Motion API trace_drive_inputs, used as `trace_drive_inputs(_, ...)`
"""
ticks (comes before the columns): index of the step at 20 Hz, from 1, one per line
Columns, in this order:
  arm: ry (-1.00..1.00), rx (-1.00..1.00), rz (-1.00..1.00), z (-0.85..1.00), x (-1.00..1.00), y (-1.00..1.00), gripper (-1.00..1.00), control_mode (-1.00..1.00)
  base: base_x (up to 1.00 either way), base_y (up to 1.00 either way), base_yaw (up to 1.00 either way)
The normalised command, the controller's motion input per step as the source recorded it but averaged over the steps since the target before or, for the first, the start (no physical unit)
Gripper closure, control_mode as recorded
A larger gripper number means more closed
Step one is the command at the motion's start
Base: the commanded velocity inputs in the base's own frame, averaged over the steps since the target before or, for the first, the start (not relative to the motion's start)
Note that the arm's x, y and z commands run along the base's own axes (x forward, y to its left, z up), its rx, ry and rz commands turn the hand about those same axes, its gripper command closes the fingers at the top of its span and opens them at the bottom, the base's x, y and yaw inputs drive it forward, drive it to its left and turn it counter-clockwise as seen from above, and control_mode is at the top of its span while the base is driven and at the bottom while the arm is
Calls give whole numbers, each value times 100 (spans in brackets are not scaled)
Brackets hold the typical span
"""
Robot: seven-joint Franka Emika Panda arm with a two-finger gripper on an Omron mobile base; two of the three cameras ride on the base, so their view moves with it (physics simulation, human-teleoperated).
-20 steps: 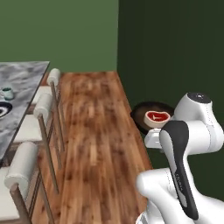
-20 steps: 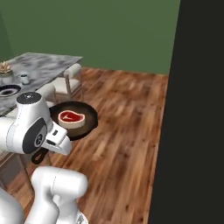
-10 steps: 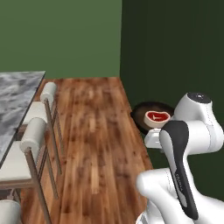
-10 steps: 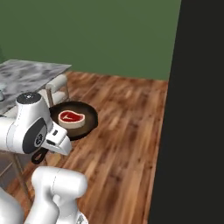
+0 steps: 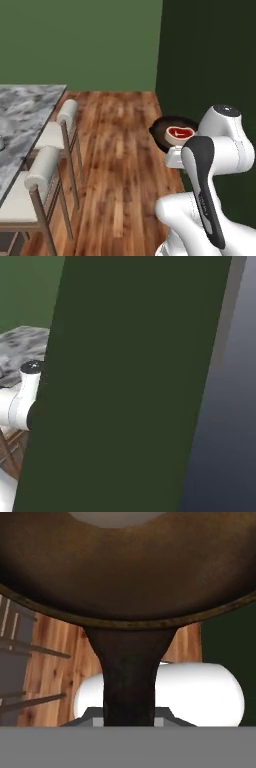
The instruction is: Pick up the pan with the steak in it and place it on the dining table. Then place the steak on the plate.
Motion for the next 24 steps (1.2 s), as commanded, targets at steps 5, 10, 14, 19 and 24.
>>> trace_drive_inputs(5, 0, 0, 0, 0, 0, 0, 100, 100, -4, 0, 50)
trace_drive_inputs(10, 0, 0, 0, 0, 0, 0, 100, 100, -3, 0, 50)
trace_drive_inputs(14, 0, 0, 0, 0, 0, 0, 100, 100, -3, 0, 50)
trace_drive_inputs(19, 0, 0, 0, 0, 0, 0, 100, 100, -2, 0, 50)
trace_drive_inputs(24, 0, 0, 0, 0, 0, 0, 100, 100, -1, 0, 50)
